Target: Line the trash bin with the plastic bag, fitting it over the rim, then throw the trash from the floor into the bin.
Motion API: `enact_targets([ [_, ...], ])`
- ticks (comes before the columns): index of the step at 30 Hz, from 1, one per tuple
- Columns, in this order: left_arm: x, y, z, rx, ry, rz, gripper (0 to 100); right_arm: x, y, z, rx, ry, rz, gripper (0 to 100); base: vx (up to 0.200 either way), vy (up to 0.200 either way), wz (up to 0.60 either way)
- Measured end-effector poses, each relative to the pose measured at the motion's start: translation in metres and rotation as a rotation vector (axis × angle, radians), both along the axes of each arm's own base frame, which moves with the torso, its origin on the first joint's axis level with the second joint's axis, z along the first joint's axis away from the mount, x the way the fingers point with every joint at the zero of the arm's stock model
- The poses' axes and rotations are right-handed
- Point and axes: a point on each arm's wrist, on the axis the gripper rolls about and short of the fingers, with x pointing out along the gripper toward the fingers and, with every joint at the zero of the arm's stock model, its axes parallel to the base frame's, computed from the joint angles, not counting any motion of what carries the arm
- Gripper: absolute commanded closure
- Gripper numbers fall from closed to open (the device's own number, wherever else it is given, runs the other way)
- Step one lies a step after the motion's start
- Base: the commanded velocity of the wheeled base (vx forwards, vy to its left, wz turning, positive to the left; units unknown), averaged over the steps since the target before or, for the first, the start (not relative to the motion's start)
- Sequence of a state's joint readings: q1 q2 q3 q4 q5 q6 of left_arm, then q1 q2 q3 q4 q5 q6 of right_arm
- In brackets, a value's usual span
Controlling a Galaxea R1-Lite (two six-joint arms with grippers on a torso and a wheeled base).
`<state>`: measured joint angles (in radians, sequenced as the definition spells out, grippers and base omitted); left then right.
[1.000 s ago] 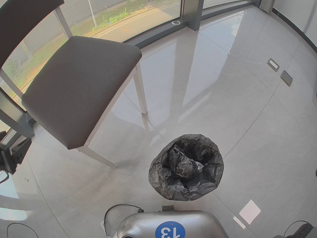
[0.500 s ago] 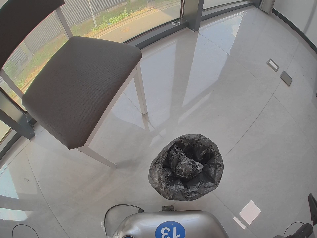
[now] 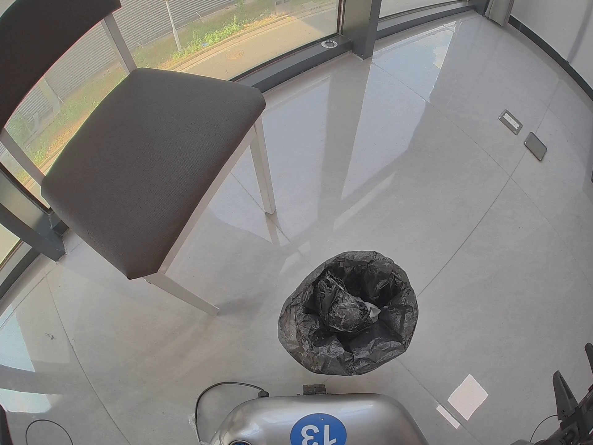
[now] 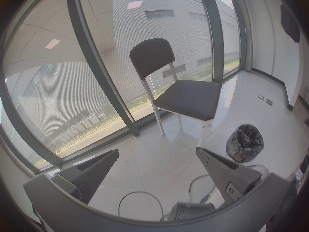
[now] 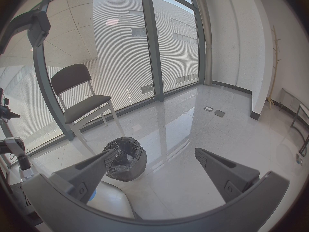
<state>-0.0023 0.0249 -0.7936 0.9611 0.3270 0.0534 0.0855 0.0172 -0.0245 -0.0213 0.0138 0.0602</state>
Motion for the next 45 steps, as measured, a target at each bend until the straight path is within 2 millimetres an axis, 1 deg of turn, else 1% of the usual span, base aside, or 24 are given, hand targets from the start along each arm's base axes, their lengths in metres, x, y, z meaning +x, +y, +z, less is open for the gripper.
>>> enact_targets([
  [6, 0.042, 0.001, -0.017, -0.018, -0.1, 0.056, 0, 0.0, 0.0, -0.001, 0.0, -0.001, -0.003, 0, 0.0, 0.0, 0.0],
  [9, 0.063, 0.001, -0.031, -0.021, -0.155, 0.074, 0, 0.0, 0.0, -0.001, -0.005, -0.002, -0.006, 0, 0.0, 0.0, 0.0],
  [12, 0.079, 0.001, -0.043, -0.022, -0.21, 0.064, 0, 0.0, 0.0, -0.001, -0.008, -0.003, -0.008, 0, 0.0, 0.0, 0.0],
  [16, 0.094, -0.001, -0.063, -0.028, -0.221, -0.03, 0, 0.0, 0.0, -0.001, -0.019, -0.007, -0.021, 0, 0.0, 0.0, 0.0],
  [19, 0.098, -0.003, -0.073, -0.039, -0.195, -0.117, 0, 0.0, -0.001, -0.001, -0.034, -0.009, -0.032, 0, 0.0, 0.0, 0.0],
  [24, 0.101, -0.006, -0.079, -0.064, -0.177, -0.237, 0, 0.0, -0.001, -0.001, -0.046, -0.009, -0.04, 0, 0.0, 0.0, 0.0],
  [30, 0.101, -0.006, -0.081, -0.081, -0.175, -0.245, 0, 0.0, -0.001, -0.001, -0.047, -0.009, -0.04, 0, 0.0, 0.0, 0.0],
  [35, 0.102, -0.004, -0.08, -0.05, -0.19, -0.182, 0, 0.0, -0.001, -0.001, -0.047, -0.008, -0.042, 0, 0.0, 0.0, 0.0],
  [38, 0.102, -0.005, -0.08, -0.049, -0.203, -0.188, 0, 0.0, -0.001, -0.001, -0.049, -0.009, -0.045, 0, 0.0, 0.0, 0.0],
  [40, 0.103, -0.005, -0.081, -0.055, -0.2, -0.215, 0, 0.0, -0.001, -0.001, -0.048, -0.01, -0.046, 0, 0.0, 0.0, 0.0],
  [45, 0.104, -0.008, -0.084, -0.037, -0.187, -0.357, 0, 0.0, -0.001, -0.001, -0.041, -0.008, -0.046, 0, 0.0, 0.0, 0.0],
])
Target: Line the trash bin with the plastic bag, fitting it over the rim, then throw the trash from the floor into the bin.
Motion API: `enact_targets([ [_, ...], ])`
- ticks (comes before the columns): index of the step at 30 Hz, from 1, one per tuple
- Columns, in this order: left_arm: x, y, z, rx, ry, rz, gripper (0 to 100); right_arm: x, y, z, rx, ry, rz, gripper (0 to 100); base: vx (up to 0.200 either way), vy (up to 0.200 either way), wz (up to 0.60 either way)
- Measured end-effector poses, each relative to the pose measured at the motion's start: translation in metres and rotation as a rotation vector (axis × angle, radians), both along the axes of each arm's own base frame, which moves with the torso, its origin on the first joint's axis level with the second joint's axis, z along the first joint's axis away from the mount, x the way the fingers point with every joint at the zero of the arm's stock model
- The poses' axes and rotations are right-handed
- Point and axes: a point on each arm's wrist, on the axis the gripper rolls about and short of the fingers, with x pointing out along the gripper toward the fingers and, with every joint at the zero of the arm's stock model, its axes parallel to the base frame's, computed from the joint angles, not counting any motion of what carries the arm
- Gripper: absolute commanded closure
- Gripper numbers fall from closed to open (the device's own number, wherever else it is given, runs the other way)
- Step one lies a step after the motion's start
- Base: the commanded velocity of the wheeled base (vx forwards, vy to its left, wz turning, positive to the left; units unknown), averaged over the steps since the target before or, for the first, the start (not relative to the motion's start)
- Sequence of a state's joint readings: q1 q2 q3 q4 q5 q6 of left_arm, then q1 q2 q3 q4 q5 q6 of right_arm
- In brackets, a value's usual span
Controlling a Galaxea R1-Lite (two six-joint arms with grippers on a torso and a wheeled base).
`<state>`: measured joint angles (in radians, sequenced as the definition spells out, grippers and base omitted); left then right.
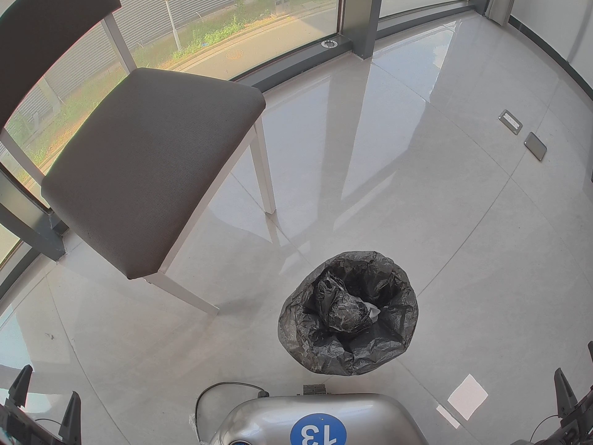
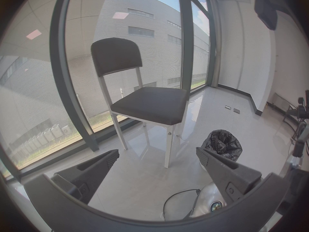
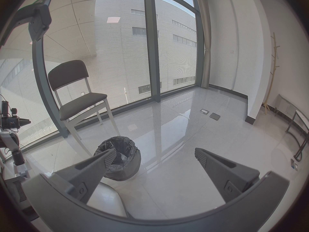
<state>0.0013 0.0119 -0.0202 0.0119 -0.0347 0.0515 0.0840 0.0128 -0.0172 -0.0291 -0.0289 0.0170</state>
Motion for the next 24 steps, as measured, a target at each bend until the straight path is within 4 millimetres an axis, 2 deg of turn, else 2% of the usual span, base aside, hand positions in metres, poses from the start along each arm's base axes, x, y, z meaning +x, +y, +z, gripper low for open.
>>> enact_targets([
  [3, 0.0001, -0.0003, -0.0003, 0.018, 0.0, -0.015, 0, 0.0, 0.0001, -0.0001, 0.002, 0.001, 0.003, 0, 0.0, 0.0, 0.0],
  [9, 0.0003, 0.0011, -0.0002, -0.084, 0.0, 0.046, 0, 0.0, 0.0002, -0.0003, 0.011, 0.004, 0.01, 0, 0.0, 0.0, 0.0],
  [24, 0.0003, 0.0011, 0.0001, -0.051, -0.003, 0.05, 0, 0.0, 0.0006, 0.0002, -0.01, -0.001, 0.024, 0, 0.0, 0.0, 0.0],
])
